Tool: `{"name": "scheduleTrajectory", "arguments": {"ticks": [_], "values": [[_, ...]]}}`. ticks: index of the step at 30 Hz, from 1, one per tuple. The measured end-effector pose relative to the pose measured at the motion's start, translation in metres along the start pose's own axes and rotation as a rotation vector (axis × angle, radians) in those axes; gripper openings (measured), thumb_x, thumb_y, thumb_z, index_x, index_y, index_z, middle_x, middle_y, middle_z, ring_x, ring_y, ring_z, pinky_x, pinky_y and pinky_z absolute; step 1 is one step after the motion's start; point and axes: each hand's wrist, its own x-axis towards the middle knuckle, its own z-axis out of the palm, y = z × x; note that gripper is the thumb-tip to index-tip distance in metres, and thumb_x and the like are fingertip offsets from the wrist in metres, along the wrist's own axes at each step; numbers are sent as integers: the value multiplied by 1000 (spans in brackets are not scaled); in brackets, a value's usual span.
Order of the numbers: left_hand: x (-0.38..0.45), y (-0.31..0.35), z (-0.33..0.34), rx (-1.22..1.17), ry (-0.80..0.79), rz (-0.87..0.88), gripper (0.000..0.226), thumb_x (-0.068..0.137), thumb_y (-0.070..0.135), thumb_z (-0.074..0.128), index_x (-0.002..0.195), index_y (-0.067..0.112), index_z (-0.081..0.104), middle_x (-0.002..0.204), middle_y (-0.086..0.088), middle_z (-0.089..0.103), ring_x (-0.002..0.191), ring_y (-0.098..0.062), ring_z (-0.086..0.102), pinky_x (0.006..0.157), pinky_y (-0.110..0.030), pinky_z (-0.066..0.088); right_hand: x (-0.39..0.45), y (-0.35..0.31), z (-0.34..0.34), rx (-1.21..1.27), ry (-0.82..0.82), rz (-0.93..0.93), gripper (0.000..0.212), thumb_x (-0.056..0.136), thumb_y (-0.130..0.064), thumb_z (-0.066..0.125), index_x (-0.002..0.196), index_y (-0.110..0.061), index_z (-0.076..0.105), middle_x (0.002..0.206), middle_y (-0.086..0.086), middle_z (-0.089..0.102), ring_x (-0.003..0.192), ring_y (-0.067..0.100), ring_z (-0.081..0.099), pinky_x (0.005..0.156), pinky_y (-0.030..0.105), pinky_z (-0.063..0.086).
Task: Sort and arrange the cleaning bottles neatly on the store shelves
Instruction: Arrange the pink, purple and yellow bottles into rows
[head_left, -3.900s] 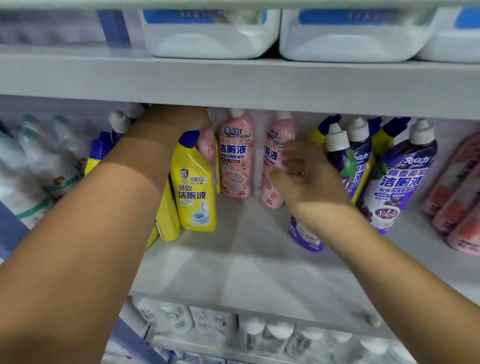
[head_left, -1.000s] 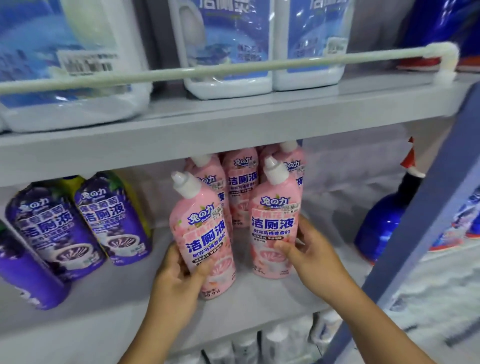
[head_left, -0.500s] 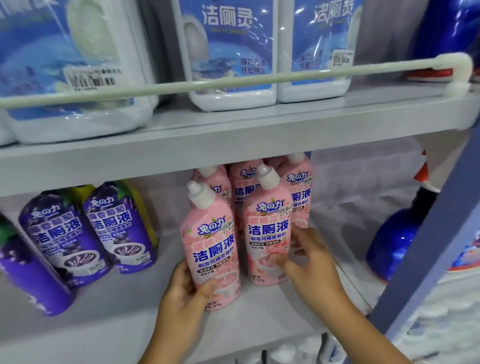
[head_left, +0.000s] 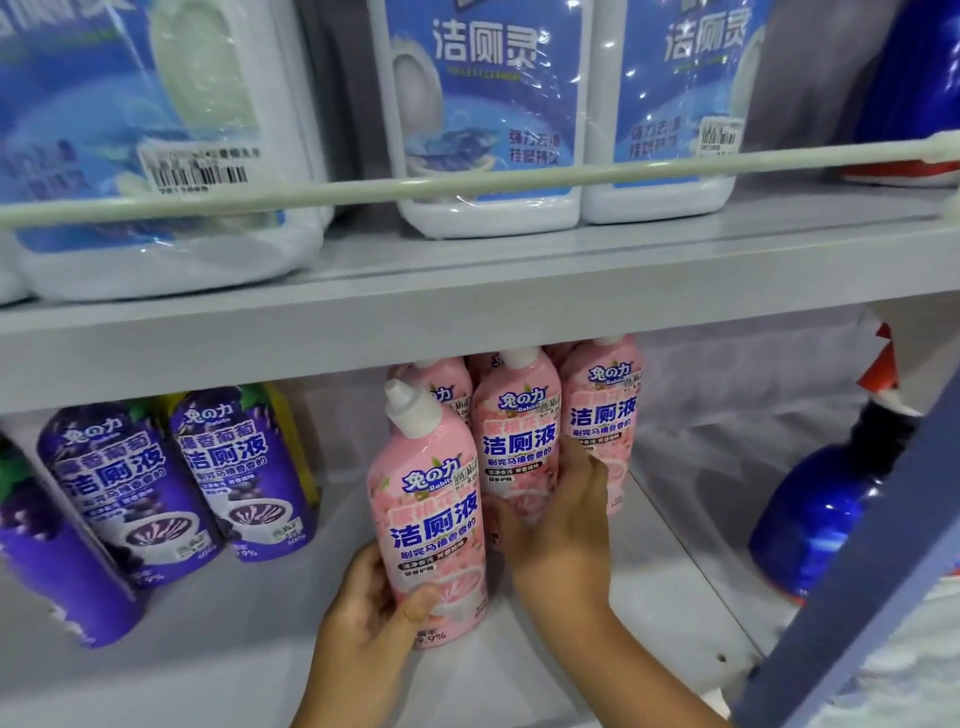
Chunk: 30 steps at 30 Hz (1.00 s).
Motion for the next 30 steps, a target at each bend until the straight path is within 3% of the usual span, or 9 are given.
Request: {"name": "scheduleTrajectory", "arguments": {"ticks": [3,12,17,19,21,23,26,28,30], "values": [[1,-1,-1,6,-12,-9,49,83,-17,67,119,15,60,103,4,80,92,-10,76,70,-15,57,4,1,5,-67,23,14,87,71,-37,88,139,-17,37,128,5,48,110,27,58,85,45,58],[1,1,-2,33,-10,7,47,84,-15,66,116,20,62,98,8,80,86,-5,75,65,-13,56,15,0,14,-152,-18,97,66,75,-45,84,123,-16,49,118,2,59,98,27,64,76,38,54],[4,-3,-1,64,53,53,52,70,3,90,112,22,66,98,2,80,89,-13,76,65,-18,58,-1,-7,-30,391,-251,193,21,83,-42,76,95,-29,65,91,-11,71,83,8,67,72,25,52],[6,0,9,78,44,79,53,63,14,95,108,22,67,97,1,80,88,-14,76,67,-19,58,-10,-9,-53,552,-431,241,34,75,-47,76,103,-29,69,99,-11,75,92,8,70,79,21,54],[8,1,25,117,8,110,51,60,9,94,102,23,69,94,1,80,86,-15,76,67,-19,57,-13,-5,-62,603,-573,235,50,74,-28,85,119,-27,64,111,-9,74,100,9,71,84,21,55],[9,4,40,191,-71,140,47,71,-2,88,98,32,72,93,3,80,85,-13,76,70,-21,58,-8,1,-64,565,-573,238,59,74,-14,86,125,-29,61,116,-9,73,104,11,70,87,23,56],[11,14,42,315,-160,203,52,79,5,83,100,50,70,99,10,79,90,-8,75,78,-19,56,5,7,-72,559,-557,239,57,72,-18,81,124,-30,63,117,-8,74,107,13,70,92,31,57],[21,15,31,385,-17,307,43,80,18,82,106,49,68,108,11,75,97,-6,72,87,-21,55,11,12,-83,519,-529,214,53,75,-13,83,121,-32,64,116,-13,73,105,10,70,93,31,56],[36,17,19,332,193,280,39,79,26,82,109,42,62,116,6,70,101,-15,70,85,-31,56,19,21,-94,475,-449,203,53,80,-4,82,119,-36,64,117,-16,72,104,7,69,90,25,54]]}}
